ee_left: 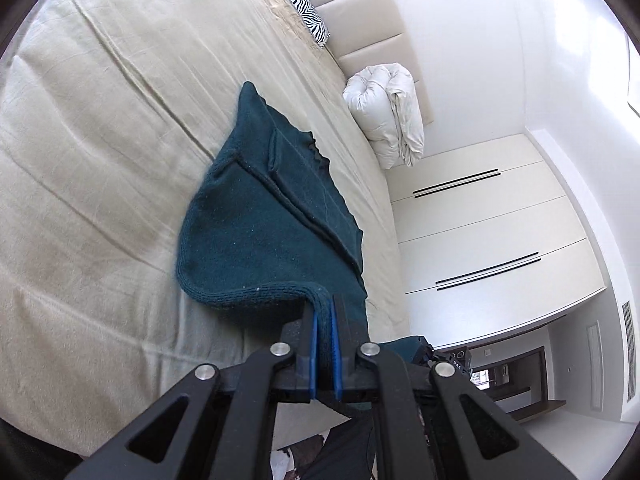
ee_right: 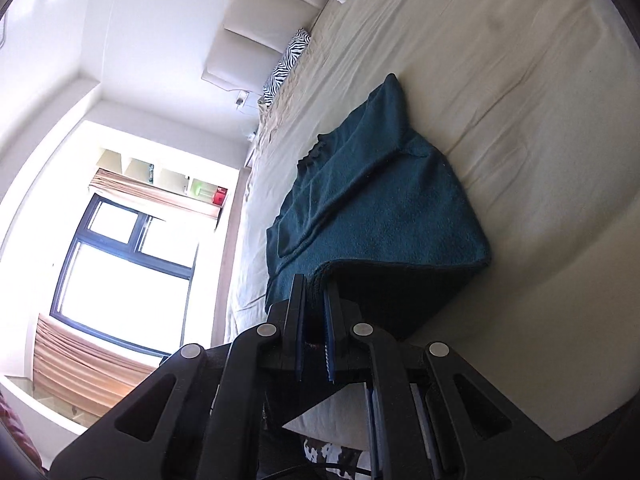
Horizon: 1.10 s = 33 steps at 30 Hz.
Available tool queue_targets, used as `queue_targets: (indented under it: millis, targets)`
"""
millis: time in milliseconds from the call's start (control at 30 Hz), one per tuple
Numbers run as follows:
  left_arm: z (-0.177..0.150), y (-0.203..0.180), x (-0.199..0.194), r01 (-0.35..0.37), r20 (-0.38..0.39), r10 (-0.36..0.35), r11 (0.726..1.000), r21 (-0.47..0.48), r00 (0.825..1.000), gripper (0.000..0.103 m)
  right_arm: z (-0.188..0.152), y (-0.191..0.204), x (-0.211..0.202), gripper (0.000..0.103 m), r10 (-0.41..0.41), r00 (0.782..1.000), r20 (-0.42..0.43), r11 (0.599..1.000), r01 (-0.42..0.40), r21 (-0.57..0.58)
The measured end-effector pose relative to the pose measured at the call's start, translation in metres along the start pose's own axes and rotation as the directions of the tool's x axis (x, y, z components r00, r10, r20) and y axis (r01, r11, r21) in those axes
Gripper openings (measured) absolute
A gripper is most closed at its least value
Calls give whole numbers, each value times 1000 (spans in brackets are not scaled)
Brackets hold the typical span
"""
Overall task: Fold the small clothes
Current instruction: 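Lift the hem and fold it toward the collar with both grippers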
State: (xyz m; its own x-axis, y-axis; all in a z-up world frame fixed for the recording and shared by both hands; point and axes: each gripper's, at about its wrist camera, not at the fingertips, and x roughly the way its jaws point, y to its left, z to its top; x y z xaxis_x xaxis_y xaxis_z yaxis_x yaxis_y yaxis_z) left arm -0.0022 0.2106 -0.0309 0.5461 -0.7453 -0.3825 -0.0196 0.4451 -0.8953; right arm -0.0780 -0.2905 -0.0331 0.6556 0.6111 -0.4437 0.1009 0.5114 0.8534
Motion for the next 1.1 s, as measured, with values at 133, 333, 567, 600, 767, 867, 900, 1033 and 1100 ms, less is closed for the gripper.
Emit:
queue_targets:
  millis: [133, 333, 567, 600, 767, 867, 900, 1033, 1100]
  targets:
    - [23, 0, 5, 36, 29, -35, 999, -30, 999, 8, 21, 1, 11, 7, 3, 999, 33, 1000, -4, 23]
    - [59, 2, 25, 59, 56, -55, 996, -63, 997, 8, 56, 3, 30, 7, -5, 997, 71, 1000, 3, 27]
    - [104, 1, 56, 54, 77, -48, 996, -73, 996, 8, 99, 4, 51, 7, -40, 993, 114, 999, 40, 5]
    - [111, 1, 60, 52, 80, -46, 996, -78, 996, 8, 106, 4, 54, 7, -46, 992, 120, 999, 46, 2]
    - [143, 5, 78, 42, 91, -34, 995, -87, 995, 8, 139, -2, 78, 7, -77, 988, 131, 997, 78, -1]
    - [160, 12, 92, 24, 95, -15, 995, -97, 995, 8, 158, -4, 98, 7, -115, 984, 133, 993, 117, -12]
    - [165, 14, 96, 18, 97, -8, 995, -100, 995, 8, 164, -5, 105, 7, -121, 984, 135, 992, 124, -12]
    - [188, 22, 112, -3, 101, 14, 994, -106, 995, 8, 189, -10, 133, 7, -148, 981, 127, 989, 150, -5]
    - [200, 25, 121, -15, 100, 26, 994, -107, 995, 8, 201, -13, 148, 7, -164, 979, 123, 986, 166, 0]
